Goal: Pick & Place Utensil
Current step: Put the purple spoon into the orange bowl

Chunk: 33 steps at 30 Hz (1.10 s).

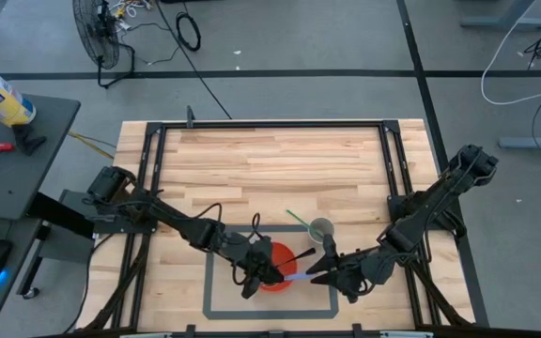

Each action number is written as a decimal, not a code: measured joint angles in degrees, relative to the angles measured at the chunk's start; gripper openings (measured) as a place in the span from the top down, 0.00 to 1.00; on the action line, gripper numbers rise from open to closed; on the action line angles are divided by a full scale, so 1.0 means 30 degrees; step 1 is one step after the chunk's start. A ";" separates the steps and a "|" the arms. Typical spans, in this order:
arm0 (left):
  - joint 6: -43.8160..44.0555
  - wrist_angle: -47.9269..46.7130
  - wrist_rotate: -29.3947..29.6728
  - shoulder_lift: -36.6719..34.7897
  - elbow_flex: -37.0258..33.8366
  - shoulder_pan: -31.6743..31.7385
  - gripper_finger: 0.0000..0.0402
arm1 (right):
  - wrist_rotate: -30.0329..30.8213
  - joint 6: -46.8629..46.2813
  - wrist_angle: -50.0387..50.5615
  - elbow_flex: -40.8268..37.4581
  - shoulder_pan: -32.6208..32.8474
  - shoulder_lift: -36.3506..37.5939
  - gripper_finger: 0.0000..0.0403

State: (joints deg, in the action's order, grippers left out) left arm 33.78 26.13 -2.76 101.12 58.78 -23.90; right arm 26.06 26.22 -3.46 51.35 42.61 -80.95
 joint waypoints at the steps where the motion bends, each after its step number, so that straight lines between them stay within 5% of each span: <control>1: 0.0000 -0.0007 0.0006 0.0000 0.0000 0.0000 0.93 | -0.0007 0.0000 0.0046 0.0000 -0.0002 0.0000 0.67; 33: -0.0007 0.0024 0.0216 0.0002 -0.0015 0.0123 0.87 | 0.0015 -0.0095 0.0029 -0.0029 -0.0262 0.0007 0.90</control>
State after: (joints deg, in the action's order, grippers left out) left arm 33.76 26.20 -2.11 101.13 58.74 -23.53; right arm 26.11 25.93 -3.38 51.27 41.82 -80.93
